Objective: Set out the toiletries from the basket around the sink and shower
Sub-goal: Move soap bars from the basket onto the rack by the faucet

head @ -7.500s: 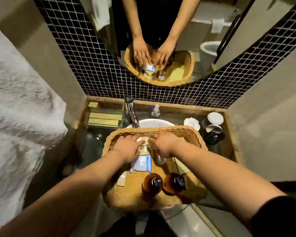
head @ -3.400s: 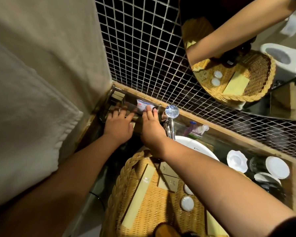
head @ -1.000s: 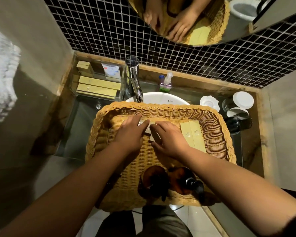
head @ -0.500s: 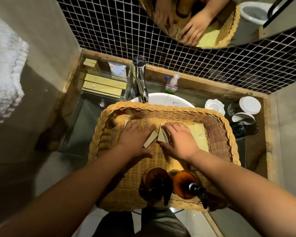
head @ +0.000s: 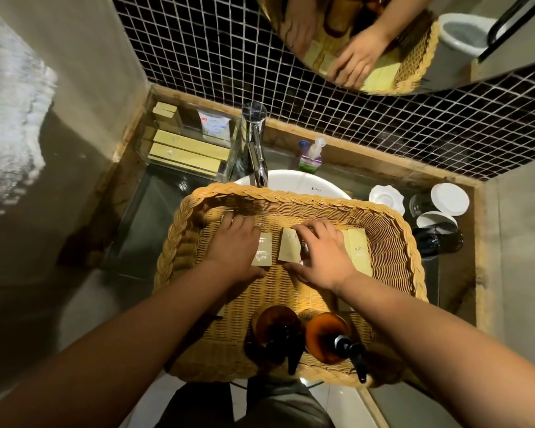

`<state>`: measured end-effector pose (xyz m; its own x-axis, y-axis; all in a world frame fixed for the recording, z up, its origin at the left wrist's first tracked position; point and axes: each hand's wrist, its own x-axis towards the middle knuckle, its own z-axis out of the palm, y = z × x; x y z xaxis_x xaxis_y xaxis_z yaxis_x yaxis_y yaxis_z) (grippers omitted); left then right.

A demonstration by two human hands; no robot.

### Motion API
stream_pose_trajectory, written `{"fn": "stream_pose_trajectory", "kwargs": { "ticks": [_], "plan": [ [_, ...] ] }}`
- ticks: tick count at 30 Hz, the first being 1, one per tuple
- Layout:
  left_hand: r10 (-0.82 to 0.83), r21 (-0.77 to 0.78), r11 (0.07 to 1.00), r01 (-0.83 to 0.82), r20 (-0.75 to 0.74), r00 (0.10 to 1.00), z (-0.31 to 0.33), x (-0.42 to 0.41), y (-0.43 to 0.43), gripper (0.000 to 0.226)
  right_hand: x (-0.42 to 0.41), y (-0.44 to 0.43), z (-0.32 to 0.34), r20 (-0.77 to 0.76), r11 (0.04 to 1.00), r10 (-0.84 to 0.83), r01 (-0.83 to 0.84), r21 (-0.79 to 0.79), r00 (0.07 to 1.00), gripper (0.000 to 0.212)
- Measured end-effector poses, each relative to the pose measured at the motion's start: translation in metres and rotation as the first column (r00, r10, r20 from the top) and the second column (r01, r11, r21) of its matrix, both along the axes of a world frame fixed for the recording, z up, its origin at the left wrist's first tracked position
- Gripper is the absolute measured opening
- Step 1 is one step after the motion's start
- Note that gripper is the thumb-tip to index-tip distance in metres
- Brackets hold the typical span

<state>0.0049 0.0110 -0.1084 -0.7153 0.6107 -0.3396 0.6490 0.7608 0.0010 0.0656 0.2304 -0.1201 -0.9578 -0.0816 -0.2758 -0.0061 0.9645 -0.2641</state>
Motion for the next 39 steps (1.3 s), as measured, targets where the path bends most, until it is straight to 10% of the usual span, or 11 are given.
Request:
{"fn": "stream_pose_trajectory", "kwargs": {
  "ticks": [13, 28, 39],
  "plan": [
    [0.092, 0.183, 0.977, -0.109, 0.100, 0.991, 0.004, -0.001, -0.002, 0.084, 0.000, -0.014, 0.005, -0.025, 0.999, 0.028, -0.029, -0.046, 0.999, 0.084],
    [0.307, 0.463, 0.857, -0.228, -0.102, 0.946, 0.119, -0.080, -0.053, 0.088, -0.088, -0.064, 0.104, -0.134, 0.810, -0.185, 0.073, -0.582, 0.974, 0.077],
    [0.608, 0.630, 0.527, -0.570, 0.188, 0.771, 0.109, -0.151, -0.106, 0.083, -0.171, -0.143, 0.106, -0.052, 0.636, -0.294, 0.155, -0.756, 0.954, 0.076]
  ]
}}
